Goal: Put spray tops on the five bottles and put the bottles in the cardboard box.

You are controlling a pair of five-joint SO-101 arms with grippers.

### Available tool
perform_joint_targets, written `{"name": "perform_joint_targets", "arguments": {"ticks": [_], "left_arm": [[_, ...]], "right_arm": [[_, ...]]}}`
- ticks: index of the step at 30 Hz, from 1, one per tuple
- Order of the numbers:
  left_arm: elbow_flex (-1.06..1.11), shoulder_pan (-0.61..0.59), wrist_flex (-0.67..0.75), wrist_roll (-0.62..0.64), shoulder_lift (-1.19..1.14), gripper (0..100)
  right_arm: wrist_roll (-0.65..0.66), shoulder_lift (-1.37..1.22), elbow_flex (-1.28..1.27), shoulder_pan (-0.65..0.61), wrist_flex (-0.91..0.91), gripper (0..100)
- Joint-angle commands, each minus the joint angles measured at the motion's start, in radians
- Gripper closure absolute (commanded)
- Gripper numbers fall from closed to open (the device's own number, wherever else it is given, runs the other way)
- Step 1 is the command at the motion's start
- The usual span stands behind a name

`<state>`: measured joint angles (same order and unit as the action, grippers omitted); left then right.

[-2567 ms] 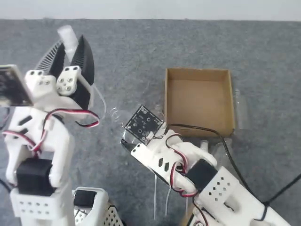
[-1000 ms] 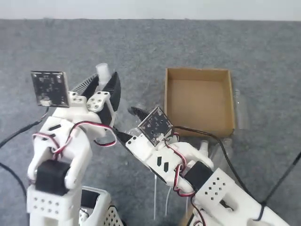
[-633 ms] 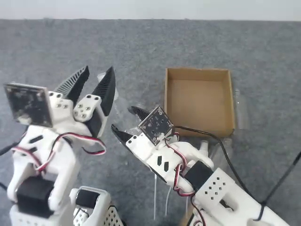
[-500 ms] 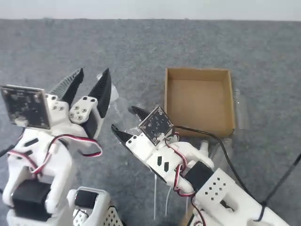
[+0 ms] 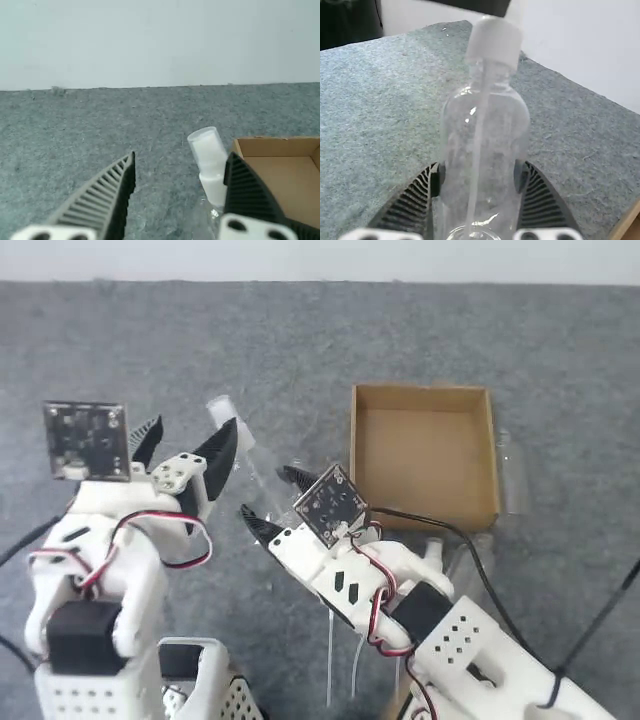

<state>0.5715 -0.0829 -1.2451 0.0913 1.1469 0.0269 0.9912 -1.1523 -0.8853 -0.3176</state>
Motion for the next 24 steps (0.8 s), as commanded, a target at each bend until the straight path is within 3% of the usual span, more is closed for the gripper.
{"name": "perform_joint_targets", "arguments": {"ticks": [1, 6, 12, 19, 24], "left_arm": [[0.002, -0.044, 0.012, -0.011, 0.005, 74], [0.004, -0.143, 0.009, -0.011, 0.006, 74], [0.076, -0.141, 0.018, -0.018, 0.109, 74], [0.387, 0.144, 0.061, -0.087, 0.308, 73], [0.510, 0.256, 0.095, -0.100, 0.445, 72]], "right_arm": [[-0.011, 0.047, 0.020, 0.013, 0.004, 97.1], [-0.014, 0.048, 0.080, 0.120, -0.005, 99.4], [-0.014, 0.038, 0.137, 0.191, -0.005, 99.2], [-0.017, 0.035, 0.310, 0.206, -0.113, 99.2], [-0.018, 0.033, 0.466, 0.209, -0.252, 99.2]]}}
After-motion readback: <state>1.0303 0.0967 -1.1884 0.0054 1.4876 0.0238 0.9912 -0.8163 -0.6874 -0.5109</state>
